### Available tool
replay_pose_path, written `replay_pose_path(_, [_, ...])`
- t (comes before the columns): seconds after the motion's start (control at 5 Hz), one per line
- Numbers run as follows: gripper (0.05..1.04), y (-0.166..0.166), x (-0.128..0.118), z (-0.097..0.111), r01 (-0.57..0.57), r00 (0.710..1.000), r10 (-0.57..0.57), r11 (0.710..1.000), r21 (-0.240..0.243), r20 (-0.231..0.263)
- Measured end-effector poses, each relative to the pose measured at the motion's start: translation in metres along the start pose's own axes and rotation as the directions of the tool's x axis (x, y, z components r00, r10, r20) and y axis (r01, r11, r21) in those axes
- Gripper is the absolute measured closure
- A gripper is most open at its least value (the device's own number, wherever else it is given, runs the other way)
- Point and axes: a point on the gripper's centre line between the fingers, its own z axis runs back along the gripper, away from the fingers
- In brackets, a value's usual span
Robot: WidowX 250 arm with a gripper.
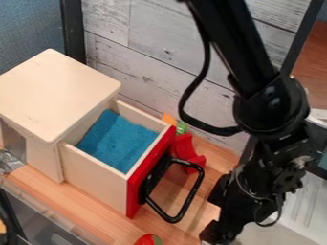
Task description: Closed the drawer
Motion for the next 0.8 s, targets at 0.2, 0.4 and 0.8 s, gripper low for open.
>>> replay_pose_path(0.2, [0.083,0.000,-0.009,-0.003,-0.005,1.000,0.005,1.000,-0.017,-0.018])
replay_pose_path(0.4, [0.083,0.001,-0.016,-0.006,-0.017,0.999,0.016,0.999,-0.032,-0.030])
replay_pose_path(0.8, [0.083,-0.007,-0.042,-0.014,-0.046,0.997,0.041,0.997,-0.069,-0.073])
